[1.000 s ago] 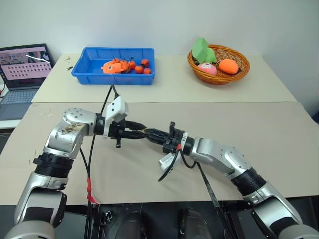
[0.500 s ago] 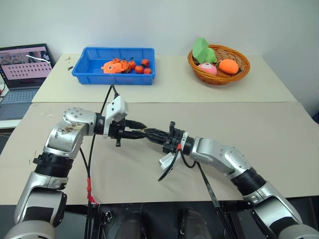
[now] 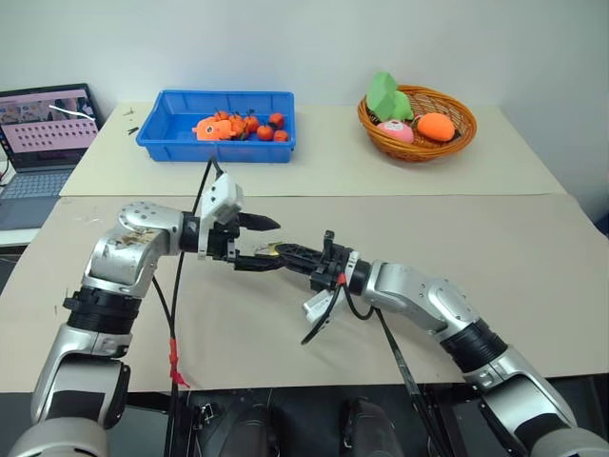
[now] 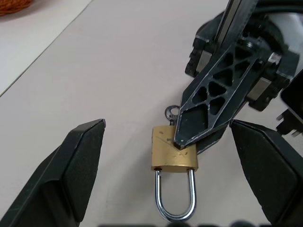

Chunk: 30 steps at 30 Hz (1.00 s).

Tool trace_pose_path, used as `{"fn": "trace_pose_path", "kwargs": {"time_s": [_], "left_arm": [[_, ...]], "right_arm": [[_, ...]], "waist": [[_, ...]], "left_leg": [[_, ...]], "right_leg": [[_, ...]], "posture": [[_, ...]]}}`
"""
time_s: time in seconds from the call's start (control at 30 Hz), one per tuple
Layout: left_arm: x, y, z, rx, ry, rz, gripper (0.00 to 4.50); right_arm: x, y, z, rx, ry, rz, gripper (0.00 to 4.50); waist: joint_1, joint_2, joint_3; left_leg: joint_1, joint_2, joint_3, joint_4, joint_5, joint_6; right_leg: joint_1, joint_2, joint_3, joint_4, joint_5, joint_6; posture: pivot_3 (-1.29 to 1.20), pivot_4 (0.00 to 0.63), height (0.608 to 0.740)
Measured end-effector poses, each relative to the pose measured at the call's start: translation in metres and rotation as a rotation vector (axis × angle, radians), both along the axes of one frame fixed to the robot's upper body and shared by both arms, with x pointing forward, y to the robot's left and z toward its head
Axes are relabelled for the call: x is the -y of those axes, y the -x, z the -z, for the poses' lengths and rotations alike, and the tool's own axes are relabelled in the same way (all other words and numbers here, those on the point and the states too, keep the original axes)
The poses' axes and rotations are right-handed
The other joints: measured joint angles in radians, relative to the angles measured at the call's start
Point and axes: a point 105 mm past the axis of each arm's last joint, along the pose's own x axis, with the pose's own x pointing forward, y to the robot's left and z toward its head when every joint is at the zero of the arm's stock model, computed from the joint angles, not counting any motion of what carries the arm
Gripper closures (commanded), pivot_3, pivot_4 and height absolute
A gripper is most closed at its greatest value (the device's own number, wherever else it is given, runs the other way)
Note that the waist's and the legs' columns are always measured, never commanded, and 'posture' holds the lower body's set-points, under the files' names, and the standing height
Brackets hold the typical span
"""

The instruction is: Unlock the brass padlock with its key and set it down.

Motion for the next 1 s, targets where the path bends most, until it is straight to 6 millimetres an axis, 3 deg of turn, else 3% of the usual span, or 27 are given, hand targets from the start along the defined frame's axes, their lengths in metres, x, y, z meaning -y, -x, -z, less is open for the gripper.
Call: {"fn": "trace_pose_path", "kwargs": {"time_s": [0.13,0.27,0.37,0.47,0.57,0.63,0.67,0.73,1.0], "left_arm": [[-0.027,-0.011,-0.031,-0.094,0.146,-0.108,0.02],[-0.049,-0.004,-0.028,-0.296,0.219,-0.115,0.02],[-0.067,-0.012,-0.008,-0.383,0.234,-0.217,0.66],[-0.074,-0.011,0.021,-0.462,0.202,-0.279,1.8],[-0.068,-0.005,0.046,-0.557,0.217,-0.267,2.93],[-0.06,-0.004,0.05,-0.6,0.243,-0.249,3.51],[-0.056,-0.005,0.05,-0.63,0.268,-0.244,4.05],[-0.048,-0.008,0.049,-0.684,0.326,-0.233,4.44],[-0.028,-0.013,0.045,-0.92,0.538,-0.176,4.44]], "right_arm": [[0.011,-0.006,-0.004,0.015,0.002,0.04,4.39],[0.024,-0.015,-0.01,0.03,-0.006,0.097,4.39],[0.029,-0.019,-0.017,0.037,-0.038,0.128,4.39],[0.029,-0.018,-0.024,0.051,-0.056,0.135,4.39],[0.03,-0.016,-0.033,0.066,-0.071,0.14,4.39],[0.027,-0.011,-0.038,0.08,-0.073,0.125,4.39],[0.025,-0.007,-0.039,0.085,-0.073,0.115,4.39],[0.023,-0.001,-0.036,0.077,-0.069,0.103,4.39],[0.016,0.008,-0.027,0.045,-0.073,0.08,4.39]], "waist": [[-0.002,0.0,0.0],[-0.006,0.0,0.0],[-0.003,0.0,0.0],[-0.003,0.0,0.0],[0.001,0.0,0.0],[0.003,-0.001,0.001],[0.004,-0.001,0.001],[0.005,-0.001,0.001],[-0.007,-0.001,0.001]], "left_leg": [[0.0,0.0,0.0,0.0,0.0,0.0],[0.0,0.0,0.0,-0.001,0.0,0.0],[0.001,0.0,0.0,-0.001,0.0,0.0],[0.0,0.0,0.0,0.0,0.0,0.0],[-0.001,0.0,0.0,0.0,0.0,0.0],[-0.001,0.0,-0.001,0.0,0.0,0.0],[-0.001,-0.001,-0.001,0.0,0.0,0.0],[-0.001,0.0,-0.001,0.0,0.0,0.0],[0.0,0.0,-0.001,0.001,0.0,0.0]], "right_leg": [[0.0,0.0,0.0,0.0,-0.003,0.006],[0.0,0.0,0.0,0.006,-0.004,0.005],[0.0,0.0,0.0,0.006,-0.004,0.005],[0.0,0.0,0.0,0.006,-0.004,0.005],[0.0,0.0,-0.001,0.006,-0.001,0.001],[0.0,0.0,-0.001,0.006,-0.001,0.001],[0.0,0.0,-0.001,0.006,-0.002,0.002],[0.001,0.0,-0.001,0.006,-0.003,0.004],[0.0,0.0,0.0,0.008,-0.004,0.005]], "posture": [[0.0,0.15,0.684],[0.0,0.15,0.684],[0.0,0.15,0.684],[0.0,0.15,0.684],[0.0,0.15,0.684],[0.0,0.15,0.684],[0.0,0.15,0.684],[0.0,0.15,0.684],[0.0,0.15,0.684]]}}
